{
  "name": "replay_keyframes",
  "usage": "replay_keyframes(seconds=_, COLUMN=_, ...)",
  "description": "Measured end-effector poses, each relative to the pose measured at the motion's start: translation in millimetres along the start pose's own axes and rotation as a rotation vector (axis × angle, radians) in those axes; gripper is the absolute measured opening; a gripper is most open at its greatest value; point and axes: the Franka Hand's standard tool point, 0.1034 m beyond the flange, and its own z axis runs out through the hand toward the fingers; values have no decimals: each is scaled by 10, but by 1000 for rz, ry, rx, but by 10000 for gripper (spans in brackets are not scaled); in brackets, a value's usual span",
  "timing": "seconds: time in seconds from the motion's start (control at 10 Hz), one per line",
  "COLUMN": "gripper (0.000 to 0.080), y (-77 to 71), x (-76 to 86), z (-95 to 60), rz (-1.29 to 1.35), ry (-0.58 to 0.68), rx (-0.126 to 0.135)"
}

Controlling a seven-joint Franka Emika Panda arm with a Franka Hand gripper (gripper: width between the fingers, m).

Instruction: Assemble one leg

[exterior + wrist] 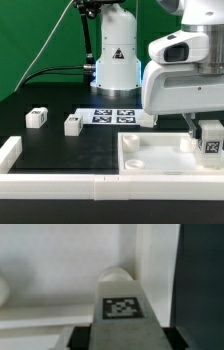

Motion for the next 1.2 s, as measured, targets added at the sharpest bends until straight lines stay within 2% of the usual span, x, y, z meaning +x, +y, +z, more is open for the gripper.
replay_keyframes(seconds=0.8, gripper=294, y=8, x=-2, z=12, rz=897, ry=-6, rx=10)
replay_keyframes(seconds=1.1, gripper=294, y=-1, x=-5, z=16, rz=1059, ry=-12, rx=15)
replay_keyframes(seconds=1.2, gripper=294, y=-2, x=-5, z=16, rz=1017, ry=-12, rx=16)
